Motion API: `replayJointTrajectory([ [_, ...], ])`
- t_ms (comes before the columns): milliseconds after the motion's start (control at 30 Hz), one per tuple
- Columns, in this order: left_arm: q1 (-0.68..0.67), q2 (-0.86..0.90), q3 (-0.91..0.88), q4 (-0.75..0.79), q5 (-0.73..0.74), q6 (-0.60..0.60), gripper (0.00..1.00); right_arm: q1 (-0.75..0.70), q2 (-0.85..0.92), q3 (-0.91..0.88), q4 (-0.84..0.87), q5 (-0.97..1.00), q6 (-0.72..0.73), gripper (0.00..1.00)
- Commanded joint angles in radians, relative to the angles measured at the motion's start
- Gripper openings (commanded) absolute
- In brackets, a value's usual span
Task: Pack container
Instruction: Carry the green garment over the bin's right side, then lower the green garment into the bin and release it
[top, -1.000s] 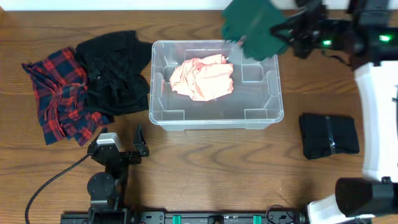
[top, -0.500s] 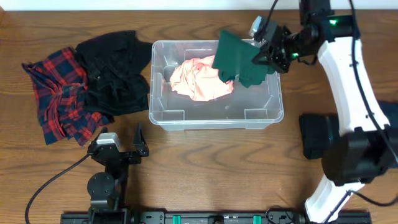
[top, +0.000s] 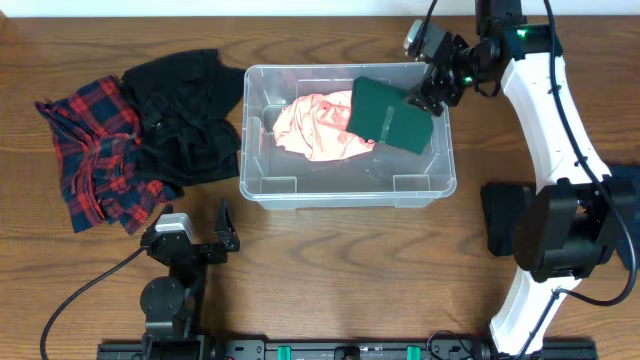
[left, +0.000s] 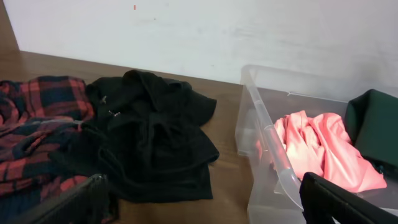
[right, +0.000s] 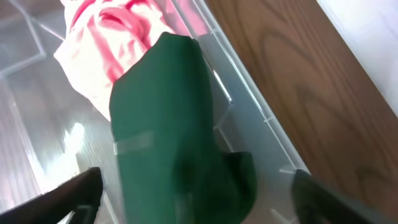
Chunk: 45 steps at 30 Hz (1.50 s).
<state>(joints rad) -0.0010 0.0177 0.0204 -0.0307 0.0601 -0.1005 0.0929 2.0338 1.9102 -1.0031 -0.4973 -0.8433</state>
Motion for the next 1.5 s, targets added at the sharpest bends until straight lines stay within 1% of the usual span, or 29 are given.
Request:
replayJointTrajectory([
  [0, 0.005, 0.000, -0.016, -0.035, 0.000, 0.010, 0.98, -0.008, -0.037, 0.015, 0.001, -0.016, 0.117, 0.99],
  [100, 0.005, 0.000, -0.016, -0.035, 0.000, 0.009, 0.98, -0.006, -0.078, 0.016, 0.001, -0.079, 0.219, 0.99],
  [167, 0.005, 0.000, -0.016, -0.035, 0.000, 0.010, 0.98, -0.004, -0.103, 0.016, 0.001, -0.157, 0.308, 0.99],
  [233, 0.005, 0.000, -0.016, -0.035, 0.000, 0.010, 0.98, 0.002, -0.116, 0.016, 0.002, -0.238, 0.340, 0.99],
  [267, 0.005, 0.000, -0.016, -0.035, 0.000, 0.009, 0.98, 0.005, -0.116, 0.016, 0.002, -0.257, 0.342, 0.96],
  [300, 0.005, 0.000, -0.016, -0.035, 0.000, 0.009, 0.98, 0.007, -0.115, 0.016, 0.002, -0.262, 0.342, 0.72],
  [333, 0.005, 0.000, -0.016, -0.035, 0.000, 0.009, 0.98, 0.012, -0.109, 0.014, 0.001, -0.254, 0.344, 0.39],
  [367, 0.005, 0.000, -0.016, -0.035, 0.000, 0.009, 0.98, 0.019, -0.103, 0.012, 0.000, -0.230, 0.370, 0.11],
  [400, 0.005, 0.000, -0.016, -0.035, 0.000, 0.009, 0.98, 0.026, -0.097, 0.011, 0.000, -0.200, 0.402, 0.01],
  [533, 0.005, 0.000, -0.016, -0.035, 0.000, 0.009, 0.98, 0.066, -0.057, 0.008, -0.005, -0.072, 0.526, 0.01],
  [767, 0.005, 0.000, -0.016, -0.035, 0.000, 0.009, 0.98, 0.184, 0.006, 0.008, 0.012, 0.277, 0.719, 0.01],
  [867, 0.005, 0.000, -0.016, -0.035, 0.000, 0.009, 0.98, 0.216, 0.035, 0.008, 0.027, 0.391, 0.787, 0.01],
  [1000, 0.005, 0.000, -0.016, -0.035, 0.000, 0.010, 0.98, 0.229, 0.088, 0.008, 0.040, 0.465, 0.843, 0.01],
  [1167, 0.005, 0.000, -0.016, -0.035, 0.000, 0.009, 0.98, 0.226, 0.175, 0.008, 0.051, 0.506, 0.881, 0.01],
  [1267, 0.005, 0.000, -0.016, -0.035, 0.000, 0.009, 0.98, 0.227, 0.233, 0.008, 0.062, 0.544, 0.891, 0.01],
  [1467, 0.005, 0.000, -0.016, -0.035, 0.000, 0.010, 0.98, 0.227, 0.309, 0.008, 0.086, 0.546, 0.892, 0.01],
])
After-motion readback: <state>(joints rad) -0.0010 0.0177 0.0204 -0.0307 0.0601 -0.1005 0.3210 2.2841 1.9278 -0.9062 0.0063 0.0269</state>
